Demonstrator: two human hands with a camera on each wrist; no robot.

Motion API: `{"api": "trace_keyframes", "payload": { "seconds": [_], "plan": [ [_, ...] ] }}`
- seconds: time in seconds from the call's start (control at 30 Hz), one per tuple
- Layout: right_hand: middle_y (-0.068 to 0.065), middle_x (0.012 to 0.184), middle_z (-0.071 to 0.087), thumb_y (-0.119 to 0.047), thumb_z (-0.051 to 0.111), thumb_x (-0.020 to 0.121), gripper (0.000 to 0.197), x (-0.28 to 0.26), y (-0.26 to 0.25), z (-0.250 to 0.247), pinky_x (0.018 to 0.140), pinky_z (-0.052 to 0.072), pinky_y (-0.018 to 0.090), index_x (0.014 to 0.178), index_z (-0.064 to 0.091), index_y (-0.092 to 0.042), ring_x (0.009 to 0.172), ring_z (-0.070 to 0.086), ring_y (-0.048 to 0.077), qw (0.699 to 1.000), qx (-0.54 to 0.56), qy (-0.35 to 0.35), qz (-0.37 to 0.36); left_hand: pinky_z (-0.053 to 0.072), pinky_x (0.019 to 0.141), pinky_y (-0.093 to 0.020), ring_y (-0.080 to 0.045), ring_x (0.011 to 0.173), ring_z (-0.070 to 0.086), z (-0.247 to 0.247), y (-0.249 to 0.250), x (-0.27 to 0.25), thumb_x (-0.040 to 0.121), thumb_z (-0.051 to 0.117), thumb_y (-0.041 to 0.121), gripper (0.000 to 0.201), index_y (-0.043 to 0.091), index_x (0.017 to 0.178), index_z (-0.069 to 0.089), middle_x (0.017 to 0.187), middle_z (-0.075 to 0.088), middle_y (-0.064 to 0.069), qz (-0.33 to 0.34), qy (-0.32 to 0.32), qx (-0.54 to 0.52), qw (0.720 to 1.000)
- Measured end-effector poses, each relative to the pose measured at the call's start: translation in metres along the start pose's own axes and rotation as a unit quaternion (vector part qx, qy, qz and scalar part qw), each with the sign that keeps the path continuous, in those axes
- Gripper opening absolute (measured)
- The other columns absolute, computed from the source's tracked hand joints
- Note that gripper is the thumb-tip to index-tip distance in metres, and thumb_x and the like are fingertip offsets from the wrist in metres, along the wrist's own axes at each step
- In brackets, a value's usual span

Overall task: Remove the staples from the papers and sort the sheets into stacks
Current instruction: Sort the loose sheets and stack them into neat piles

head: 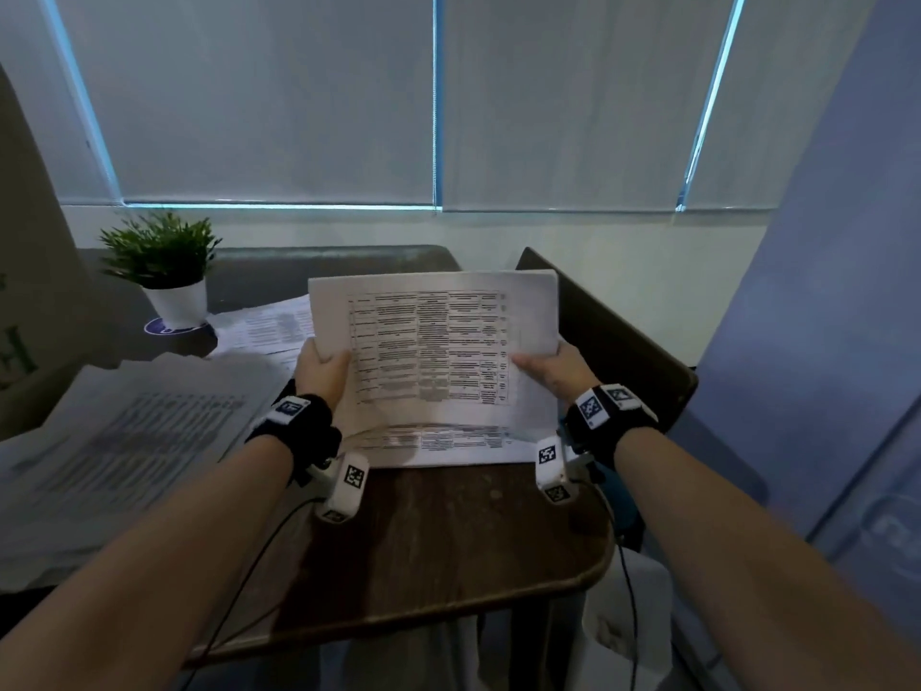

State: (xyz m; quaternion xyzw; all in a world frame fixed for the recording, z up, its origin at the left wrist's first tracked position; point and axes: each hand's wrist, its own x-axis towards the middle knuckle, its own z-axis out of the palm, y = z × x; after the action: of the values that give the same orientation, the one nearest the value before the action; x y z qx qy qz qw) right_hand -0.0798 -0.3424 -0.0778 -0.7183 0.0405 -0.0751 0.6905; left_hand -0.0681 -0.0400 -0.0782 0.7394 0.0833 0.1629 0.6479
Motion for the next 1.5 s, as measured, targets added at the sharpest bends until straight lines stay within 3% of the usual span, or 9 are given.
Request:
{"api": "trace_keyframes", "payload": {
  "seconds": [0.13, 0.37, 0.5, 0.73, 0.93, 1.1, 1.23, 1.37, 1.5],
  "plan": [
    [0.012, 0.122, 0.061, -0.028, 0.072, 0.087, 0.051, 0.012, 0.004, 0.009, 0.096, 0.048, 0.042, 0.127, 0.051, -0.002, 0.113, 0.059, 0.030, 0.982, -0.150, 0.117, -0.016, 0.041, 0.082, -0.031, -0.025, 0.099, 0.052, -0.003, -0.001, 0.013, 0.089, 0.047, 0.007, 0.034, 0.001, 0.123, 0.050, 0.110, 0.054, -0.009, 0.011, 0.062, 0.085, 0.994],
    [0.014, 0.126, 0.062, -0.037, 0.061, 0.094, 0.044, 0.009, 0.028, 0.014, 0.088, 0.047, 0.035, 0.123, 0.059, -0.004, 0.115, 0.059, 0.031, 0.827, -0.546, -0.023, 0.131, 0.043, 0.090, -0.035, -0.033, 0.113, 0.054, -0.002, -0.025, 0.020, 0.093, 0.056, 0.028, 0.041, -0.001, 0.122, 0.055, 0.125, 0.057, -0.021, -0.085, -0.131, 0.437, 0.886],
    [0.010, 0.112, 0.063, -0.041, 0.061, 0.094, 0.032, 0.014, 0.030, 0.013, 0.083, 0.045, 0.033, 0.097, 0.059, -0.009, 0.108, 0.060, 0.029, 0.790, -0.595, -0.064, 0.132, 0.040, 0.093, -0.035, -0.034, 0.121, 0.048, 0.007, -0.024, 0.022, 0.087, 0.066, 0.030, 0.061, -0.006, 0.133, 0.044, 0.135, 0.048, -0.020, -0.141, -0.156, 0.403, 0.890],
    [0.003, 0.073, 0.050, -0.042, 0.058, 0.096, 0.040, 0.012, 0.032, 0.010, 0.074, 0.041, 0.032, 0.068, 0.043, -0.016, 0.084, 0.054, 0.023, 0.770, -0.623, -0.068, 0.117, 0.044, 0.096, -0.037, -0.035, 0.117, 0.051, 0.010, -0.016, 0.029, 0.086, 0.062, 0.005, 0.038, -0.005, 0.121, 0.055, 0.129, 0.054, -0.018, -0.169, -0.186, 0.322, 0.913],
    [0.011, 0.115, 0.064, -0.044, 0.061, 0.093, 0.038, 0.006, 0.031, 0.008, 0.076, 0.042, 0.031, 0.102, 0.060, -0.007, 0.106, 0.061, 0.028, 0.808, -0.572, -0.042, 0.135, 0.044, 0.088, -0.038, -0.036, 0.112, 0.054, 0.002, -0.019, 0.018, 0.083, 0.064, 0.003, 0.039, -0.001, 0.121, 0.053, 0.122, 0.057, -0.020, -0.060, -0.122, 0.312, 0.940],
    [0.018, 0.129, 0.059, -0.035, 0.072, 0.088, 0.061, 0.002, 0.022, -0.002, 0.091, 0.051, 0.040, 0.131, 0.051, 0.002, 0.109, 0.062, 0.035, 0.984, -0.104, 0.082, 0.119, 0.050, 0.088, -0.053, -0.035, 0.100, 0.060, -0.027, -0.001, 0.006, 0.080, 0.065, 0.001, 0.031, 0.023, 0.101, 0.055, 0.114, 0.062, -0.018, 0.034, -0.119, -0.015, 0.992],
    [0.010, 0.106, 0.069, -0.010, 0.060, 0.094, 0.032, -0.004, -0.017, 0.008, 0.064, 0.058, 0.031, 0.126, 0.057, -0.006, 0.087, 0.067, 0.021, 0.988, 0.152, 0.014, -0.010, 0.055, 0.074, -0.035, -0.022, 0.089, 0.061, -0.035, 0.036, -0.005, 0.085, 0.048, -0.008, 0.033, 0.021, 0.101, 0.054, 0.094, 0.061, -0.002, 0.086, -0.072, -0.145, 0.983],
    [0.006, 0.115, 0.065, -0.013, 0.067, 0.089, 0.033, -0.013, -0.033, 0.011, 0.093, 0.052, 0.043, 0.120, 0.055, -0.017, 0.111, 0.061, 0.026, 0.992, 0.099, 0.009, -0.079, 0.048, 0.070, -0.030, -0.024, 0.089, 0.055, -0.038, 0.035, -0.006, 0.085, 0.042, -0.004, 0.033, 0.014, 0.111, 0.051, 0.090, 0.060, -0.002, 0.098, -0.018, -0.113, 0.989],
    [0.003, 0.108, 0.073, -0.018, 0.081, 0.076, 0.041, -0.021, -0.016, 0.017, 0.094, 0.052, 0.044, 0.113, 0.064, -0.017, 0.106, 0.067, 0.025, 0.994, 0.093, -0.012, -0.056, 0.045, 0.078, -0.037, -0.023, 0.093, 0.055, -0.029, 0.015, -0.018, 0.089, 0.047, 0.009, 0.035, 0.016, 0.122, 0.049, 0.104, 0.058, -0.006, 0.064, 0.008, -0.048, 0.997]
  ]
}}
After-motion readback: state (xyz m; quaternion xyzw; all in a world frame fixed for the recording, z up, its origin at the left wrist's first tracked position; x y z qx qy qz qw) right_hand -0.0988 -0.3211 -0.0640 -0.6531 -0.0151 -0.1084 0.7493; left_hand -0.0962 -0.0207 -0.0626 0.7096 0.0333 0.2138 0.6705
